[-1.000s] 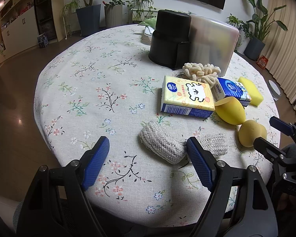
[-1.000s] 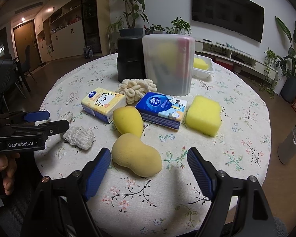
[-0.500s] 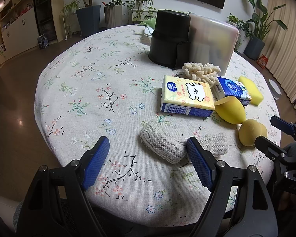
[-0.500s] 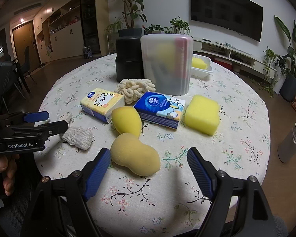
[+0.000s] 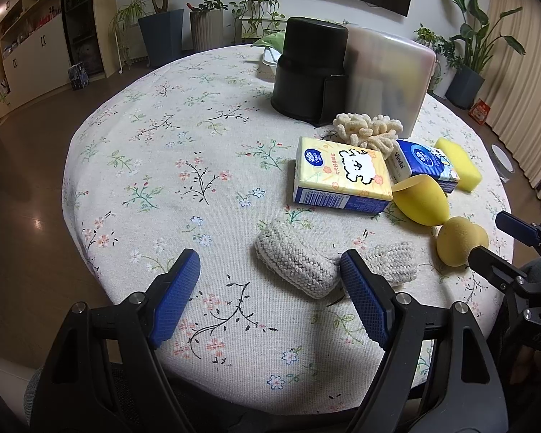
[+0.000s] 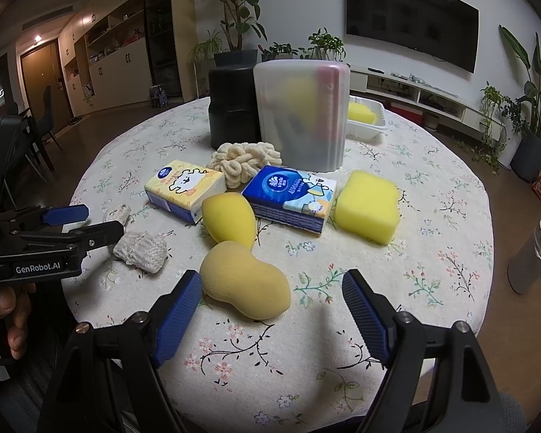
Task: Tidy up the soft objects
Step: 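Move the right tool toward the yellow peanut-shaped sponge while the left tool nears the knitted socks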
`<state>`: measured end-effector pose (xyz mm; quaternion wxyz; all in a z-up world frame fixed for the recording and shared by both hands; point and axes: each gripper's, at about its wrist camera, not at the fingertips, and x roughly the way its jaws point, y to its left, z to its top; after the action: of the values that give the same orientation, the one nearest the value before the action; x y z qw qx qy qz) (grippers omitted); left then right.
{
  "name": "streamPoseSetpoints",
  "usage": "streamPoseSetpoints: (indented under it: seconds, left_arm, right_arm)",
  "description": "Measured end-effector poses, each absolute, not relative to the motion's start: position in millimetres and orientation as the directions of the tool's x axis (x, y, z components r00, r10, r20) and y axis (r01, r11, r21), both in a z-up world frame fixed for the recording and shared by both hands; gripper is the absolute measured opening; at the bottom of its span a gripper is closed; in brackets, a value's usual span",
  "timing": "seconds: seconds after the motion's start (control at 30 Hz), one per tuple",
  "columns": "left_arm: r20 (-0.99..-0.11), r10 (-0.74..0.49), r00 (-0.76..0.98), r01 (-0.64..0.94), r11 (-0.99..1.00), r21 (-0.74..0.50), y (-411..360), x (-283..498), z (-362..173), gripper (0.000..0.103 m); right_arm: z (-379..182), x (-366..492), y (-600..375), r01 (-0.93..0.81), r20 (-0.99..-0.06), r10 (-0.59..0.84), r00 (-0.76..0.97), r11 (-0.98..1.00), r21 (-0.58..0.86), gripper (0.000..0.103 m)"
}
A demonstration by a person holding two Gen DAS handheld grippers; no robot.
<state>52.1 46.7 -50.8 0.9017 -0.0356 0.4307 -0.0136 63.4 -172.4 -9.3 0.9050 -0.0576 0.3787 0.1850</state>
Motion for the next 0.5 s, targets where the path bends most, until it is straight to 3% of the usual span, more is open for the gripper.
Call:
streamPoseSetpoints:
  seconds: [0.5]
  left_arm:
    - [-0.775,-0.060,0.630,-0.002,0.997,-0.079,47.2,51.6,-50.8,0.076]
  right_arm:
    - [-12.5,65.4,-169.1,-0.383,-0.724,0.290,0.626,0.923,0.038,0.084]
